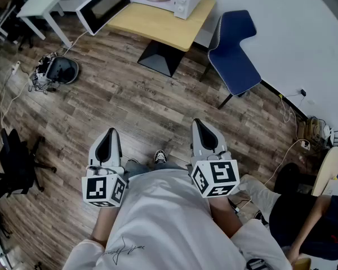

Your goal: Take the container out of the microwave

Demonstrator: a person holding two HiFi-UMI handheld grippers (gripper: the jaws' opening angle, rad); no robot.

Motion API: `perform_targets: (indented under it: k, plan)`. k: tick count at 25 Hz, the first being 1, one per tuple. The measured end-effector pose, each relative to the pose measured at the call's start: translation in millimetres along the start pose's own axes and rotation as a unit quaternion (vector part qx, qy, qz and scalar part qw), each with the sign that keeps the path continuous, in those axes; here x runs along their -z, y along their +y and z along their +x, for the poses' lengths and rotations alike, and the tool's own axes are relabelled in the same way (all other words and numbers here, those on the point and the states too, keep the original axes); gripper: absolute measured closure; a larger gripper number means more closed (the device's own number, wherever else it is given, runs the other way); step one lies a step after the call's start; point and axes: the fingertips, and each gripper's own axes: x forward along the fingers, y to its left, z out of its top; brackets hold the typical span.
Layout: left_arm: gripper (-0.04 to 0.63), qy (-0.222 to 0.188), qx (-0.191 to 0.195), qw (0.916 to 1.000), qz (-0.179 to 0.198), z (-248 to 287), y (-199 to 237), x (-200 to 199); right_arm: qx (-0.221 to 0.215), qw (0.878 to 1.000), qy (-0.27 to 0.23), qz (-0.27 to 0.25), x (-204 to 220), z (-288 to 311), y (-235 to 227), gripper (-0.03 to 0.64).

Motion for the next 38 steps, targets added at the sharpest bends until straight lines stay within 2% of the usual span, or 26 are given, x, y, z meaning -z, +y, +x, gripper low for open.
perform_targets:
  k: [5, 9, 14, 16, 19, 22, 24, 28, 30, 38]
  plan:
    - [0.601, 0.002, -0.002, 1.0000, 0.003, 3, 0, 1, -0.015, 1.000, 0.004, -0.012, 1, 10, 5, 0.609]
    - [0.601, 0.005, -0.002, 1.0000, 0.001, 6, -2, 3, -0.005, 1.000, 0.021, -0.016, 9, 14, 1, 0.615]
    - [0.601, 0.009, -0.008, 0.9999, 0.002, 13, -2, 3, -0.015, 0.999, 0.026, 0.011, 16, 21, -6, 0.618]
    - [0.601, 0.012, -0.007, 0.9999, 0.000, 14, -6, 5, -0.042, 0.998, 0.023, 0.037, 18, 21, -4, 0.618]
    - [0.601, 0.022, -0.002, 0.9996, 0.016, 16, -11, 7, -0.114, 0.990, -0.005, 0.080, 7, 20, 14, 0.609]
    - [0.601, 0.035, 0.005, 0.9990, 0.026, 24, -13, 11, -0.157, 0.986, -0.024, 0.055, -4, 24, 28, 0.607]
    - [0.601, 0.041, 0.010, 0.9989, 0.018, 35, -13, 14, -0.146, 0.988, -0.032, 0.045, -10, 31, 22, 0.609]
    - [0.601, 0.043, 0.021, 0.9988, 0.014, 63, -5, 8, -0.037, 0.995, -0.073, 0.048, -25, 50, -14, 0.611]
    - [0.601, 0.038, 0.031, 0.9987, 0.013, 77, 2, 2, -0.009, 0.996, -0.072, 0.049, -29, 63, -20, 0.611]
    - [0.601, 0.026, 0.053, 0.9979, 0.027, 138, 43, -32, 0.002, 0.997, -0.048, 0.062, -50, 132, -8, 0.609]
